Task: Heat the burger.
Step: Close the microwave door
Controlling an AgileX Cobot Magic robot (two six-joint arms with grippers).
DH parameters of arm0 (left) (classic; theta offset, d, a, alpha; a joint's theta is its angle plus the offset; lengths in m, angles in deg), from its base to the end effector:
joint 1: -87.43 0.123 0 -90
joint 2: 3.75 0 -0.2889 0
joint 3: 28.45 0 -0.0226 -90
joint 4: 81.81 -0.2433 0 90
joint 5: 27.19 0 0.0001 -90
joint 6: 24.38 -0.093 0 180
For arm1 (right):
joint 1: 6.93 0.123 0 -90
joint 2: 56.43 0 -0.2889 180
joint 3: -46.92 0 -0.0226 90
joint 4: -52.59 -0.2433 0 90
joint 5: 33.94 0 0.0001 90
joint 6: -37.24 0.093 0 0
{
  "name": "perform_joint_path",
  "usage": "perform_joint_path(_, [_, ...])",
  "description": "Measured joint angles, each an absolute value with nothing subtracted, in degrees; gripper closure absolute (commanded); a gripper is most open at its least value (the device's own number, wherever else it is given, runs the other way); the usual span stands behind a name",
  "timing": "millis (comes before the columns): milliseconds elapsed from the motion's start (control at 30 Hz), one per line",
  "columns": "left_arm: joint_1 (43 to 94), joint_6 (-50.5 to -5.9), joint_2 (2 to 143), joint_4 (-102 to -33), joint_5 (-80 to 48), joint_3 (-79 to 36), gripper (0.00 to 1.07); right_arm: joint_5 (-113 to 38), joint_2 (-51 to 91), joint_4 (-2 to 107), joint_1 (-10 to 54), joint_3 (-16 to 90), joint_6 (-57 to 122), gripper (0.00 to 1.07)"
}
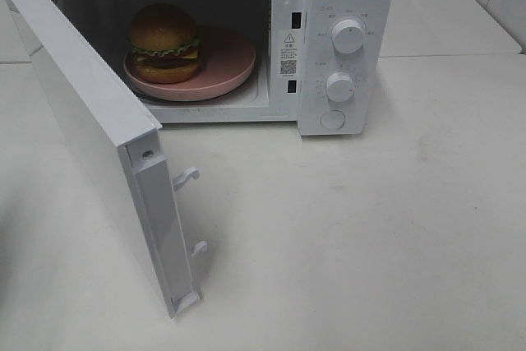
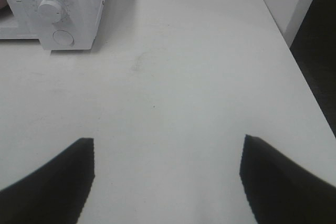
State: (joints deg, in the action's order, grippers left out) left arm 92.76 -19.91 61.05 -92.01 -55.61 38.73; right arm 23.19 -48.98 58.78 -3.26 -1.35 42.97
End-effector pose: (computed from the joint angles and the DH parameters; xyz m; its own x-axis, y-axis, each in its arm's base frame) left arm 0.1629 0.0073 0.2160 -0.2400 0.0565 -0.9691 0.0078 0.9984 0.0563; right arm -0.0122 -0.0092 0.2803 -0.3839 0.0165 -0.9232 0.0355 0.9994 0.0031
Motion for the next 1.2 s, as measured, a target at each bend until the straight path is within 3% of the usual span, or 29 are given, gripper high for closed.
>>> perform_joint_path(267, [92.76, -12.46, 70.85, -102.15, -68.21, 38.73, 1.07, 23.19, -48.98, 58.78, -3.26, -1.35, 42.97, 0.32])
perform_joint_path(633, [92.70, -7.77, 79.73, -108.00, -75.60, 36.39, 1.07, 23.19, -48.98, 58.72, -3.26, -1.35, 42.91, 0.32])
perform_joint_path(733, [90.46, -7.25, 81.51, -108.34, -76.46, 35.98, 1.07, 23.19, -48.98, 58.72, -3.26, -1.35, 42.91, 0.32])
perform_joint_path(900, [83.36, -10.34, 84.14, -103.58, -76.92, 34.90, 1.07, 23.19, -48.98, 58.72, -3.26, -1.35, 42.91, 0.32])
perform_joint_path(1000, [81.93, -11.15, 84.60, -102.04, -76.98, 34.78, 1.07, 23.19, -48.98, 58.72, -3.26, -1.35, 42.91, 0.32])
perform_joint_path(1067, [77.00, -13.95, 86.15, -95.45, -77.04, 34.67, 1.07, 23.19, -48.98, 58.61, -3.26, -1.35, 42.91, 0.32])
perform_joint_path(1200, [73.62, -15.90, 87.35, -90.64, -77.15, 34.44, 1.07, 23.19, -48.98, 58.61, -3.26, -1.35, 42.91, 0.32])
